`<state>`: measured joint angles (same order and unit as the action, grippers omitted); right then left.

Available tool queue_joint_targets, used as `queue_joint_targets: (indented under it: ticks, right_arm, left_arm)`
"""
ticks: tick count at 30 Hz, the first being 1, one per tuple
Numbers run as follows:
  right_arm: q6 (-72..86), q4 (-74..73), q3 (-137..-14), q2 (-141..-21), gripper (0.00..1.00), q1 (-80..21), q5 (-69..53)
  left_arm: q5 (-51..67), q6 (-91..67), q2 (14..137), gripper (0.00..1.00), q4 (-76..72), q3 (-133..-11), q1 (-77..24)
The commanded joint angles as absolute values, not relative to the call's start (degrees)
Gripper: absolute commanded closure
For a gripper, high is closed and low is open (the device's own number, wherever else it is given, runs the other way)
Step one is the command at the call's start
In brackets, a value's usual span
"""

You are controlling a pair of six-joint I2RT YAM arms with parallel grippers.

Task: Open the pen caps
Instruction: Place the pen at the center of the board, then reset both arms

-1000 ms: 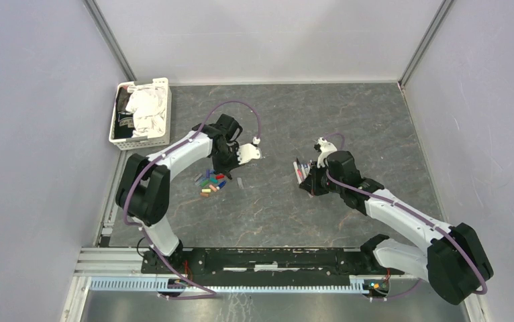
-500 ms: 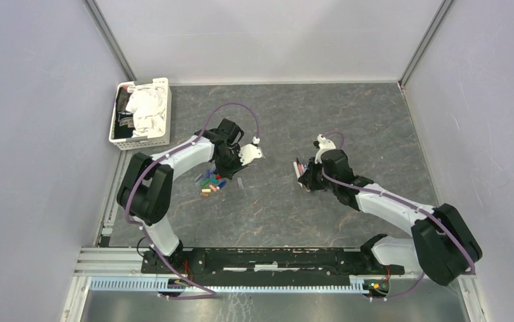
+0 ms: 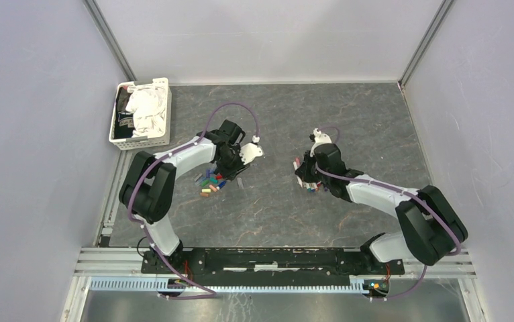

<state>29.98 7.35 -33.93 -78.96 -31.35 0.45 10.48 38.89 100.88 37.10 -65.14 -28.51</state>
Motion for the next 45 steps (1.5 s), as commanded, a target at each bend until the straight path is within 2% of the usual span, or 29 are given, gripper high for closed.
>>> queue_joint_targets:
  ticks: [1, 4, 7, 8, 9, 10, 11, 13, 16, 20, 22, 26, 30, 38, 45]
  right_arm:
    - [30.59, 10.73, -38.08, -81.64, 1.00, -31.39, 4.24]
    - [30.03, 10.45, -39.90, -83.79, 1.00, -31.81, 6.64]
    - [29.45, 9.89, -41.40, -85.94, 1.00, -32.05, 8.19]
    - [29.30, 9.58, -41.85, -86.57, 1.00, -32.04, 8.67]
    - [29.09, 9.25, -42.13, -86.97, 1.00, -32.19, 9.26]
    - [28.81, 9.20, -42.14, -87.30, 1.00, -32.26, 9.85]
    - [28.51, 9.19, -42.10, -87.61, 0.98, -32.20, 10.28]
    - [28.46, 8.65, -42.19, -88.03, 0.94, -32.24, 10.80]
    - [28.48, 8.44, -41.85, -87.99, 0.82, -32.46, 11.18]
    - [28.29, 7.63, -41.56, -87.63, 0.77, -32.59, 12.12]
    - [28.16, 6.44, -41.98, -87.67, 0.71, -32.59, 12.46]
    - [27.93, 4.51, -42.02, -87.24, 0.70, -32.64, 12.76]
    - [27.49, 4.46, -40.97, -85.90, 0.73, -32.69, 12.72]
    - [27.43, 4.81, -43.11, -90.19, 0.98, -33.23, 10.33]
    - [27.96, 4.43, -43.83, -89.08, 0.99, -33.64, 10.49]
  left_arm:
    - [10.14, 35.56, 98.19, 0.61, 37.88, -68.00, -28.27]
    - [10.78, 33.75, 96.36, 0.57, 41.28, -72.04, -27.60]
    - [9.91, 31.86, 94.23, 0.46, 44.80, -76.95, -26.17]
    - [9.81, 30.50, 93.58, 0.27, 45.88, -78.74, -25.38]
    - [9.65, 29.52, 92.93, 0.13, 47.02, -80.61, -24.38]
    - [9.38, 28.42, 92.34, 0.02, 48.11, -82.53, -23.49]
    - [9.14, 27.85, 91.50, 0.00, 49.79, -84.19, -22.34]
    - [8.54, 27.82, 90.40, 0.00, 51.89, -87.04, -20.98]
    - [8.87, 27.97, 87.28, 0.00, 52.57, -88.40, -18.83]
    - [10.53, 27.72, 83.15, 0.00, 52.42, -88.25, -17.10]
    - [9.65, 26.40, 82.21, 0.00, 52.26, -88.16, -16.65]
    - [8.13, 25.40, 80.97, 0.00, 51.67, -88.33, -15.06]
    - [9.33, 25.31, 80.01, 0.00, 51.63, -88.25, -14.15]
    - [10.06, 24.45, 80.27, 0.00, 52.63, -87.90, -14.15]
    - [9.50, 23.77, 80.11, 0.00, 52.65, -88.07, -14.06]
